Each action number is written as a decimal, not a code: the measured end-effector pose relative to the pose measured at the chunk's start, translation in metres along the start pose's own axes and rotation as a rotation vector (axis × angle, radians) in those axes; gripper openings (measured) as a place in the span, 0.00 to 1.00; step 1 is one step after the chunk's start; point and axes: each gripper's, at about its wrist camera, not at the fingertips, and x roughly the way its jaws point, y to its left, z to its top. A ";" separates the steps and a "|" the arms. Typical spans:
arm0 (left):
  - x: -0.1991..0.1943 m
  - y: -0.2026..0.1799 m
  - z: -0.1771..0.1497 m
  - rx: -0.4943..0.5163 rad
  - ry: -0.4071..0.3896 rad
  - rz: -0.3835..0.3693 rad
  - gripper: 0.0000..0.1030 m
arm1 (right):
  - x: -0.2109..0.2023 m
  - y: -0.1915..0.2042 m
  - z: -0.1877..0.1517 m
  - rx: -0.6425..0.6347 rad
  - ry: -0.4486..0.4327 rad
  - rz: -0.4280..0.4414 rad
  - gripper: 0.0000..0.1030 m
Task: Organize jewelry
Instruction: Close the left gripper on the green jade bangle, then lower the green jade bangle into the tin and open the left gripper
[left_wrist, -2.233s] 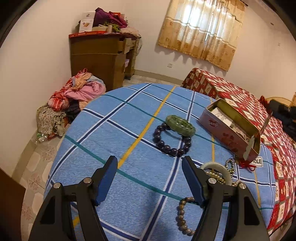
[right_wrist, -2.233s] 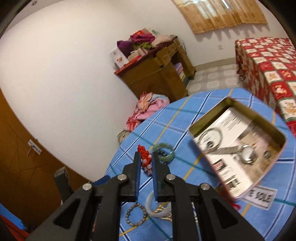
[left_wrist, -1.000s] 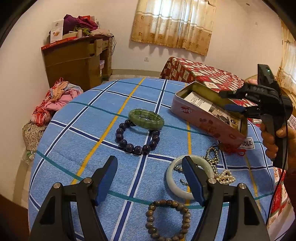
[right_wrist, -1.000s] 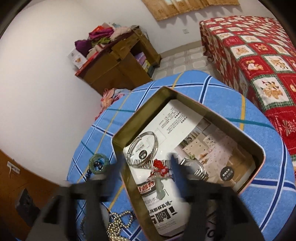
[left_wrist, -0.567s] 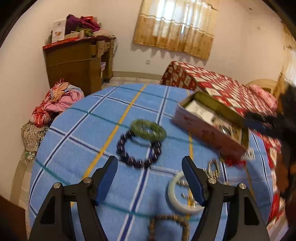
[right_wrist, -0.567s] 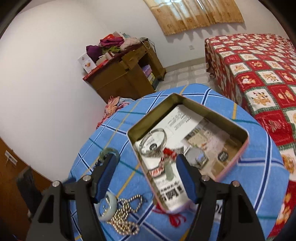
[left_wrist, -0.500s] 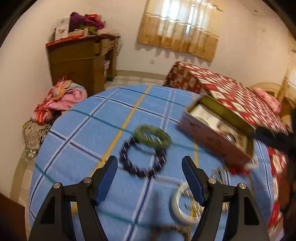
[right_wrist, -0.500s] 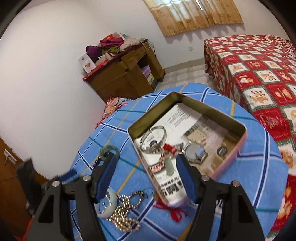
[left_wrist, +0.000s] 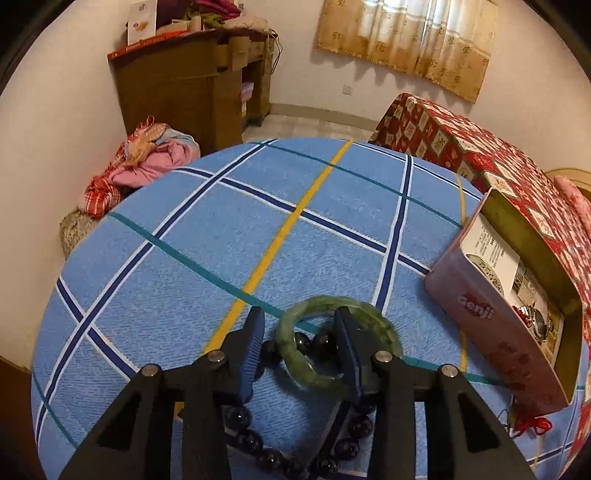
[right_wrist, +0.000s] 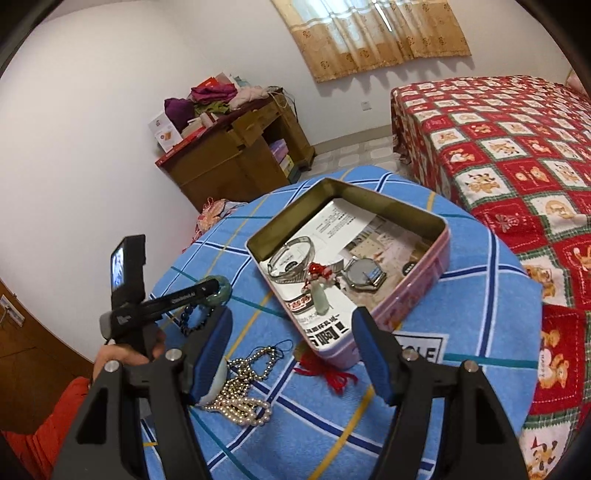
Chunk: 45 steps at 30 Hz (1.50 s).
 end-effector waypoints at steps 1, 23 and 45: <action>-0.002 0.000 0.000 0.009 -0.011 -0.013 0.23 | -0.001 -0.001 0.000 0.006 -0.005 0.003 0.68; -0.038 -0.082 0.041 0.166 -0.165 -0.207 0.06 | -0.033 -0.034 -0.005 0.117 -0.089 0.005 0.68; -0.030 -0.127 0.058 0.204 -0.107 -0.268 0.62 | -0.062 -0.054 -0.005 0.164 -0.134 -0.002 0.68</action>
